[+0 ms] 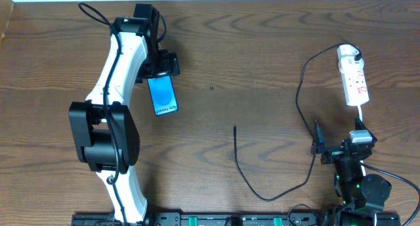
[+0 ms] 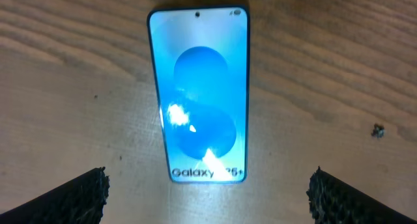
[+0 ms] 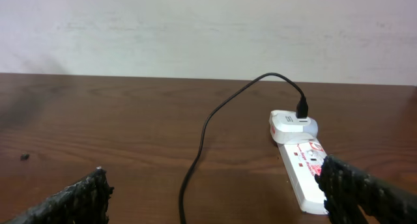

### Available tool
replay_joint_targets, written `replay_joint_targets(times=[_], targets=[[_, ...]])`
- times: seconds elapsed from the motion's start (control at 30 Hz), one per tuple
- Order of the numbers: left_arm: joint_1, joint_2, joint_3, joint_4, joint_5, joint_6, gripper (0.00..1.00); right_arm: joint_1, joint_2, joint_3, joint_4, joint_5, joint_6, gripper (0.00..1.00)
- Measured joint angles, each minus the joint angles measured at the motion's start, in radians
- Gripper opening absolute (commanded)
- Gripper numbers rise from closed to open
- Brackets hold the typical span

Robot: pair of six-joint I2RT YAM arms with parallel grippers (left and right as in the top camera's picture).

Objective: Plug charger to phone and switch on socket
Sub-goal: 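Lower the left gripper and align it over the phone's top edge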

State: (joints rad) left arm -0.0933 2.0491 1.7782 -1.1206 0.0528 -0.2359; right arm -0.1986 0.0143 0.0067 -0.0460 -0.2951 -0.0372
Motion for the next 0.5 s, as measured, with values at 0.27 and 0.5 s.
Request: replay_joint_targets(times=[0.27,0.5], targets=[[0.002,0.026,-0.003,0.029,0.000,-0.013,0.98,0.000,0.000,0.000,0.000,0.000,0.000,0.99],[0.041,0.029,-0.050,0.055,0.000,-0.039,0.98,0.000,0.000,0.000,0.000,0.000,0.000,0.99]])
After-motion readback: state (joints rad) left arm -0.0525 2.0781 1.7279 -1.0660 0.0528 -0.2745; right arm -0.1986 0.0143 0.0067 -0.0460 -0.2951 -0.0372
